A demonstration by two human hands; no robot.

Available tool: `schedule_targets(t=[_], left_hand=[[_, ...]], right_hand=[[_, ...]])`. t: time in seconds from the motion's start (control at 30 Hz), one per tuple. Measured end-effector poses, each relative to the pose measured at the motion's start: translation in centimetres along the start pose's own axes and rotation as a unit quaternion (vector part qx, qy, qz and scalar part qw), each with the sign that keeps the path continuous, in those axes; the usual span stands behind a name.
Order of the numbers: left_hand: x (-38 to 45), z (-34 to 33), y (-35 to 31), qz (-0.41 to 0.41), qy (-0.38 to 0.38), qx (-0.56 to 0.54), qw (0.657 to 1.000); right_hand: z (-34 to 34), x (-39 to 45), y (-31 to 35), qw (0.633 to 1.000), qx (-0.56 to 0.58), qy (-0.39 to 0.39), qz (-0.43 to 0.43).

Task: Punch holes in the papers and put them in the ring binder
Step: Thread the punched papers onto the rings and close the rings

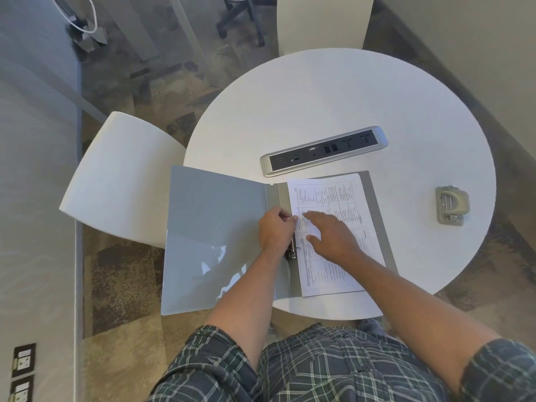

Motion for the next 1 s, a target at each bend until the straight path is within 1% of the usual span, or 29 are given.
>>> schedule_targets(t=[0.13,0.4,0.5,0.7,0.8,1.0], left_hand=[[0.9,-0.2,-0.2,0.017,0.005,0.019,1.000],[2.6,-0.7,0.0,0.072,0.069,0.037,0.994],[3.1,-0.6,0.1,0.105,0.088,0.032,0.990],[3.9,-0.6,0.0,0.148,0.100,0.032,0.983],[3.9,-0.6,-0.2,0.142,0.110,0.054,0.982],[3.2,-0.3,-1.1,0.080,0.092,0.089,0.988]], right_hand=[[-0.9,0.8,0.0,0.999,-0.038,0.018,0.021],[-1.8,0.9,-1.2,1.000,-0.001,0.018,0.010],[-2.1,0.9,-1.6,1.000,0.016,0.025,0.004],[-2.2,0.9,-1.9,0.999,0.038,0.027,-0.015],[-2.2,1.0,-1.9,0.999,0.030,0.027,-0.008],[-2.4,1.5,-1.0,0.998,-0.050,0.041,0.027]])
Point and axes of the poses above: each hand's wrist, its own x-axis towards the middle knuckle, its own z-axis out of the back of the hand, y = z × x, the point moved 8 cm from there along x, towards the middle knuckle, and after that the axes turned 9 degrees about z, right-handed, at the moved point
